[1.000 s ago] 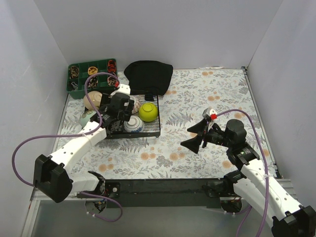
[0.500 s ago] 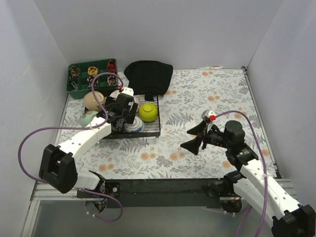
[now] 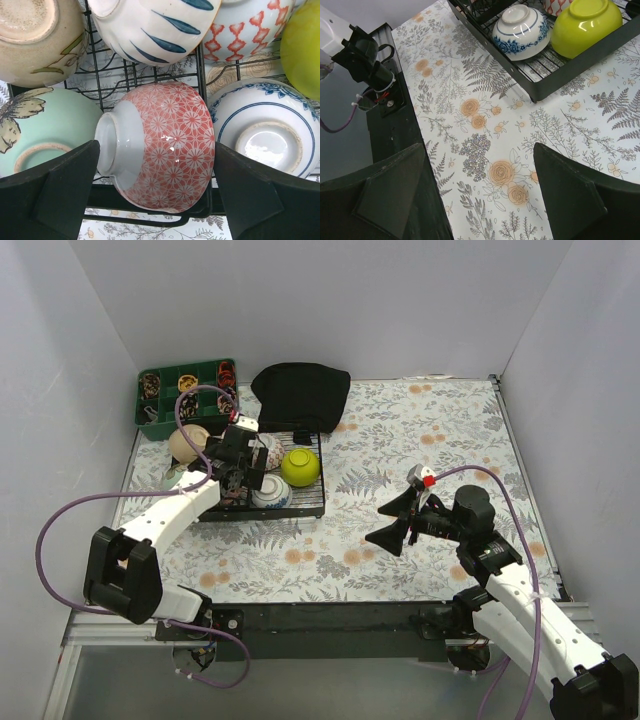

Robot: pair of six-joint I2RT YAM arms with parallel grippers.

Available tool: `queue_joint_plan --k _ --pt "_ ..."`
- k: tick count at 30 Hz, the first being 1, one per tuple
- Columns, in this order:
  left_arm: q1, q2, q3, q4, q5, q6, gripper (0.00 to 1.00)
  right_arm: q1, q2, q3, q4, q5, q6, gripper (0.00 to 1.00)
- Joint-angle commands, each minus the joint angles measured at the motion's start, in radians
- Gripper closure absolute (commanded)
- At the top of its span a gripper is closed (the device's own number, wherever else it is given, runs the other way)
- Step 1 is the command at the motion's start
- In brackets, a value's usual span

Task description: Unload the bowls from the dish rack

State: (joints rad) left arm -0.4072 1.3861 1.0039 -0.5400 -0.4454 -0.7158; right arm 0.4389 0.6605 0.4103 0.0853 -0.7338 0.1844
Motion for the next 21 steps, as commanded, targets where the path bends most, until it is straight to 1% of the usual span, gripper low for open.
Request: queue_joint_plan --k 1,2,4,5,8,9,11,12,14,15,18,19,21 --pt "0.027 -0.007 0.013 0.009 0.077 -0.008 0.1 0.003 -0.009 -0.004 0.041 -0.021 0.0 0.01" --pt "0.03 -0.009 0.012 0.012 0.097 -0.011 0.13 0.003 -0.007 -0.004 0.042 -0.021 -0.002 0.02" --pt "0.047 -0.012 0.004 0.014 0.108 -0.022 0.17 0.001 -0.007 -0.002 0.042 -0.022 -0.002 0.01" --pt "0.051 -0.015 0.002 0.012 0.111 -0.027 0.21 0.004 -0.007 -0.002 0.042 -0.022 -0.002 0.01" --pt "0.07 -0.028 -0.002 0.009 0.111 -0.043 0.28 0.001 -0.006 -0.001 0.042 -0.024 0.001 0.02" --pt "0.076 -0.032 -0.004 0.011 0.111 -0.048 0.33 0.003 -0.006 -0.001 0.041 -0.024 0.0 0.02" --pt "0.088 -0.047 -0.011 0.014 0.111 -0.065 0.37 0.003 -0.005 0.001 0.042 -0.024 0.0 0.01" --pt "0.093 -0.053 -0.016 0.018 0.111 -0.071 0.42 0.003 -0.002 0.001 0.042 -0.026 0.001 0.01" --pt "0.107 -0.065 -0.031 0.032 0.109 -0.083 0.46 0.003 -0.001 0.002 0.042 -0.026 0.004 0.01" --pt "0.11 -0.077 -0.036 0.037 0.109 -0.089 0.52 0.001 0.004 0.004 0.042 -0.026 0.006 0.02" --pt "0.125 -0.099 -0.053 0.057 0.1 -0.111 0.61 0.003 0.008 0.007 0.042 -0.027 0.007 0.02" --pt "0.131 -0.105 -0.057 0.066 0.093 -0.114 0.68 0.003 0.008 0.008 0.042 -0.029 0.007 0.01" --pt "0.136 -0.117 -0.068 0.072 0.083 -0.125 0.73 0.003 0.011 0.01 0.042 -0.029 0.009 0.01"
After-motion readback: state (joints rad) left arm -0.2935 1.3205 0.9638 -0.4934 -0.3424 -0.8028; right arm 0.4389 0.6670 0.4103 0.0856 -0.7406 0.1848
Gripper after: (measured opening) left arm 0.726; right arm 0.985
